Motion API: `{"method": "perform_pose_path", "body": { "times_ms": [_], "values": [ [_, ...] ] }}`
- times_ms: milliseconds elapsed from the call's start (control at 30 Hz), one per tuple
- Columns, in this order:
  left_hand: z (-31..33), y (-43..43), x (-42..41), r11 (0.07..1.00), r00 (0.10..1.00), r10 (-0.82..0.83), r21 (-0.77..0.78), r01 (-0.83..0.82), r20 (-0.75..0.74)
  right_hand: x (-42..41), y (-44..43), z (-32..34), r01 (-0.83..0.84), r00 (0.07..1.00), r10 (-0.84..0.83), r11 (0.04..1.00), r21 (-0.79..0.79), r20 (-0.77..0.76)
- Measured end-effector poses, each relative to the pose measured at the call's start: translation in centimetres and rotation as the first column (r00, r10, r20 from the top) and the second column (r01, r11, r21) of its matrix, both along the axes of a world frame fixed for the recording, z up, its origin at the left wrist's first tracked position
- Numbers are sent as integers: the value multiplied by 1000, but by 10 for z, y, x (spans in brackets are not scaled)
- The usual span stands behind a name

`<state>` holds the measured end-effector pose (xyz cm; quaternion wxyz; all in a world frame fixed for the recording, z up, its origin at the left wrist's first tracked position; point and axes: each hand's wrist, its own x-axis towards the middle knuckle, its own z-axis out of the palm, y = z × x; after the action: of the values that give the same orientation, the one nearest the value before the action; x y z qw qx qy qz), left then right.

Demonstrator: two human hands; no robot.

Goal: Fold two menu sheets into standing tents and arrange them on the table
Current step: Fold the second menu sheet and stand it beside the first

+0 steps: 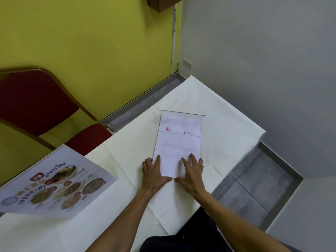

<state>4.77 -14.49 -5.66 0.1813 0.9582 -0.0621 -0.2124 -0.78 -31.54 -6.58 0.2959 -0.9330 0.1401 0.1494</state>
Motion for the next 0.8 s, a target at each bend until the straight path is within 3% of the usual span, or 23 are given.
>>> {"method": "perform_pose_path", "body": {
  "times_ms": [400,700,800],
  "values": [
    [13,0,-35,983,987,132,-117,-142,-92,-12,-2,3,-126,992,126,988,-93,-4],
    [7,2,-43,992,992,-127,6,127,-15,-24,-10,-14,-298,951,311,900,-319,-11],
    [-1,8,-48,979,975,-198,68,192,100,-31,-10,-21,-337,927,374,857,-390,22]
  ]
}}
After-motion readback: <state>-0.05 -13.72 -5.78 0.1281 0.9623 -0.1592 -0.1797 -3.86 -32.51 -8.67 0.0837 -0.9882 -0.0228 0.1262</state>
